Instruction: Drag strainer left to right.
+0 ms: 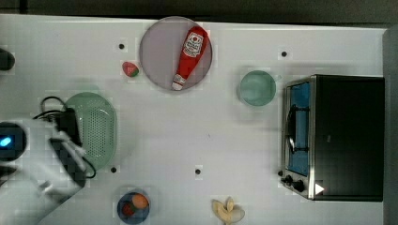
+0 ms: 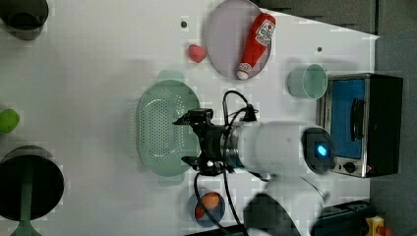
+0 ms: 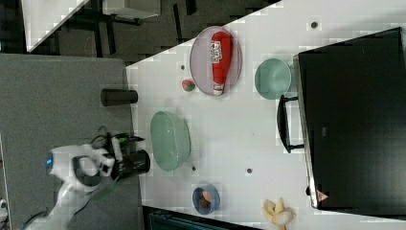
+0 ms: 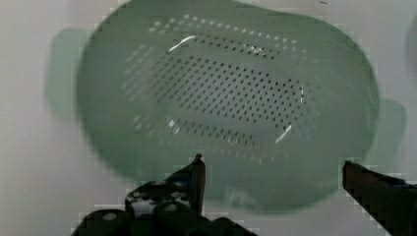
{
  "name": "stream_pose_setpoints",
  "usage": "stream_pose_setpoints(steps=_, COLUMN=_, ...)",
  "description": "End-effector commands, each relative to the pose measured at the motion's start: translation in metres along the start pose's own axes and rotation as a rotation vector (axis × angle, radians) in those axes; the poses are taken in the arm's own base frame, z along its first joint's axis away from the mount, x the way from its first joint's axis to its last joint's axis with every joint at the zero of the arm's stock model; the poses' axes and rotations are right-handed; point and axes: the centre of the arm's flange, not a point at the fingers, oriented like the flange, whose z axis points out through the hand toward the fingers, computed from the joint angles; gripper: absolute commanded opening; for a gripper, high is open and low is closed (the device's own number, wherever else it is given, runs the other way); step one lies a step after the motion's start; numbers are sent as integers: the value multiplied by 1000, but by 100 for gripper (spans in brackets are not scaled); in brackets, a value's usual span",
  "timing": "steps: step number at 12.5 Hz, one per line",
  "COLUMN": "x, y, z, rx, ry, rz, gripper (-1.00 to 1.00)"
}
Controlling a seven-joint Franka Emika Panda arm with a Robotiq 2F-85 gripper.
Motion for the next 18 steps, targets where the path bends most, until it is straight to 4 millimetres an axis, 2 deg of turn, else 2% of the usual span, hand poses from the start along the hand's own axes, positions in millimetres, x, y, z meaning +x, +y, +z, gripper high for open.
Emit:
stream_pose_setpoints(steps=1, x=23, y=-15, z=37, rx=-13, ry=-46, rz=157, gripper=100)
stream_pose_setpoints(steps=5, x=36, y=-21, z=99, rx=1, ry=-68, rz=191, gripper=100)
stream_pose_setpoints(steps=8, x=45, y=-18, z=132, rx=-5, ry=-26, rz=195, gripper=100)
stream_pose_setpoints(steps=13, x=80, y=-23, z=138, rx=-4, ry=29, rz=230, gripper=100)
stream_pose_setpoints(steps=18, x=120, y=-19, z=130, rx=-7, ry=62, rz=260, gripper=100)
